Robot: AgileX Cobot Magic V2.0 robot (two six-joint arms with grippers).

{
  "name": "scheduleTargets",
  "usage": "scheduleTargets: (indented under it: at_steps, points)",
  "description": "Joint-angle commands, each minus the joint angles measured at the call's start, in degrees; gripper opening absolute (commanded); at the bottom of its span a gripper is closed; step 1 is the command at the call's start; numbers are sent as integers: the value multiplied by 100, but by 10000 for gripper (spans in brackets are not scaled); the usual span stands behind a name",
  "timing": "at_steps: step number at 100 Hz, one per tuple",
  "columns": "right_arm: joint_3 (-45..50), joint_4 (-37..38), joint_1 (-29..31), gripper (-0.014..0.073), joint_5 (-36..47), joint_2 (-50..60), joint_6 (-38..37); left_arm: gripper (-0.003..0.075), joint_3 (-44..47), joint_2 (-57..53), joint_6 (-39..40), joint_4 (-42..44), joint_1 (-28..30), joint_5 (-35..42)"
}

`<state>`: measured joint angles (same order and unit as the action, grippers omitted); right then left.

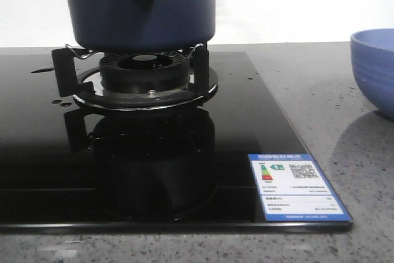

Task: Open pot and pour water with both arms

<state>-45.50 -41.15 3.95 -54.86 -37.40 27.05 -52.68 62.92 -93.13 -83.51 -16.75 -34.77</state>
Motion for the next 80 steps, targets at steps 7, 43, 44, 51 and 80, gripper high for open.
scheduleTargets:
  at_steps: [7, 43, 44, 51, 80]
  points:
    - [-199, -251, -16, 450, 379, -16, 84, 534, -206, 181, -291, -1005, 665, -567]
    - [-199, -274, -16, 514, 436, -16, 84, 534, -521, 1119, -768, -1149, 811, -1618]
    - [-199, -274, -16, 514, 436, -16, 84, 534, -534, 1141, -769, -1149, 811, -1618]
    - [-199, -274, -16, 514, 436, -16, 84, 534, -666, 1254, -925, -1149, 811, -1618]
    - [-199, -274, -16, 514, 492, -16, 84, 534, -1118, 1836, -1147, -1136, 811, -1685]
